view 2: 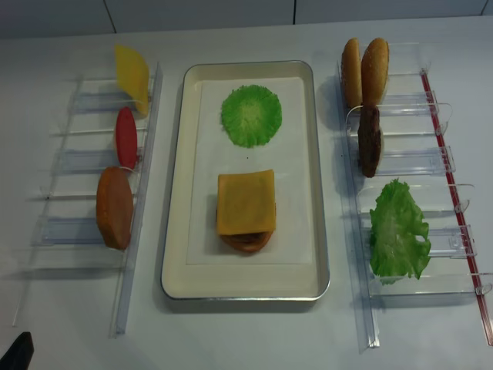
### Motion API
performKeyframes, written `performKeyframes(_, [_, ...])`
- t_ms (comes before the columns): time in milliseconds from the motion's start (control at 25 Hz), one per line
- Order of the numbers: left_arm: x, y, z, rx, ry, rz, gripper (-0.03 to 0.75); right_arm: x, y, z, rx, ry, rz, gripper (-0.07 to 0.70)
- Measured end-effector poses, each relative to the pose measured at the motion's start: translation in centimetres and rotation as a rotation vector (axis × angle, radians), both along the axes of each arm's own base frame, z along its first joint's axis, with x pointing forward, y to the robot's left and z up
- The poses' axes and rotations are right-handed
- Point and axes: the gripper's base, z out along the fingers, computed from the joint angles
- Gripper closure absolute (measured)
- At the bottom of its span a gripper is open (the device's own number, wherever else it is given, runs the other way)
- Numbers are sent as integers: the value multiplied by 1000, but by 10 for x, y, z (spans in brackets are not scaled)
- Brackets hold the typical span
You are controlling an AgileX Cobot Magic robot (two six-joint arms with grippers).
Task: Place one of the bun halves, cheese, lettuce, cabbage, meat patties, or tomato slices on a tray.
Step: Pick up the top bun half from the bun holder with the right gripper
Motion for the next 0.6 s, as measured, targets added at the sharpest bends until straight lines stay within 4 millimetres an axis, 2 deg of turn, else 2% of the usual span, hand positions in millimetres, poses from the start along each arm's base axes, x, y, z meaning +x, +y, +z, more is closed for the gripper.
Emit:
performKeyframes(480, [0, 0, 0, 0, 0, 0, 223, 0, 0, 0, 2, 0, 1, 48])
performKeyframes(600, [0, 0, 0, 0, 0, 0, 223, 0, 4, 2, -44, -19, 82, 48])
